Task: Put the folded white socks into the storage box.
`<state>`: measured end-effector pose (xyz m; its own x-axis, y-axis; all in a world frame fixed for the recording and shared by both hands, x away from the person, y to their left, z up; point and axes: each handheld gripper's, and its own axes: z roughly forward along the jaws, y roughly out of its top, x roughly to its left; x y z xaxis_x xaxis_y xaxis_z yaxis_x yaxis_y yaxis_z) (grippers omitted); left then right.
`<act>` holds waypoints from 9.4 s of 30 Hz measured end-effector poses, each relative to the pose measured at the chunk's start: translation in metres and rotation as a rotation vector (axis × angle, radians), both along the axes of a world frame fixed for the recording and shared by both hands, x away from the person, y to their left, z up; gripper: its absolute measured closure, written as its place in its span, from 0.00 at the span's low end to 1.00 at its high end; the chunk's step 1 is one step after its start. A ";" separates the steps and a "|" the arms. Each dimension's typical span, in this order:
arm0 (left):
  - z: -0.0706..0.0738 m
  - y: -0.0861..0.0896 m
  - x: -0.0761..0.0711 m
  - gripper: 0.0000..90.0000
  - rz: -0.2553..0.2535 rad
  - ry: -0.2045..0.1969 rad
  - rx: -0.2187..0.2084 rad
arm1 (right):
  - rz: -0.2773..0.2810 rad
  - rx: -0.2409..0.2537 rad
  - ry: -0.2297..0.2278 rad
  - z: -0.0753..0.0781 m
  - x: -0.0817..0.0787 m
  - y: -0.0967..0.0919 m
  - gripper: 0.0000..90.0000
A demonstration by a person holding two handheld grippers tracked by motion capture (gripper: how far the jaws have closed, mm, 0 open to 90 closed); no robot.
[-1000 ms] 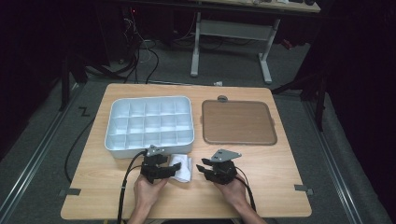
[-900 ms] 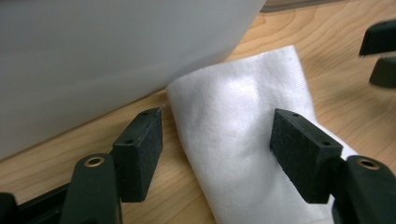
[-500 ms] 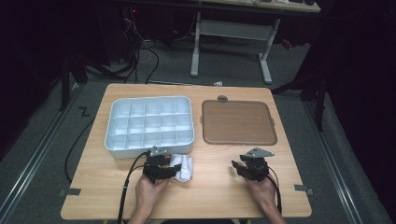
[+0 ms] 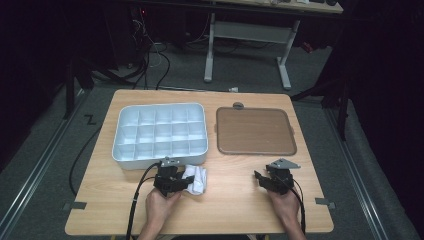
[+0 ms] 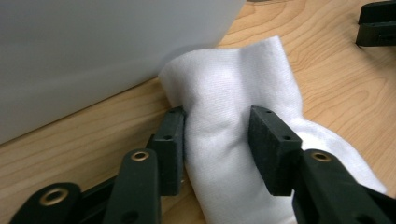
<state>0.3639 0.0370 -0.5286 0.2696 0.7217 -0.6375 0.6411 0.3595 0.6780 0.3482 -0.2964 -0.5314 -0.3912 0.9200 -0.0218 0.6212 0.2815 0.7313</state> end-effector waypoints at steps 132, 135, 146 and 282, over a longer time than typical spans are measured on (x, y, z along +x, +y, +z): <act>0.118 0.054 0.068 0.83 -0.015 -0.082 -0.065 | 0.010 0.002 0.005 0.000 -0.001 0.001 0.43; 0.115 0.057 0.070 0.83 -0.006 -0.074 -0.041 | 0.010 0.001 0.005 0.000 -0.001 0.001 0.43; 0.100 0.069 0.081 0.83 0.056 -0.043 -0.016 | 0.013 -0.001 0.005 0.000 -0.001 0.001 0.43; 0.089 0.056 0.073 0.55 0.089 -0.034 0.149 | 0.016 -0.002 0.004 0.000 -0.001 0.002 0.42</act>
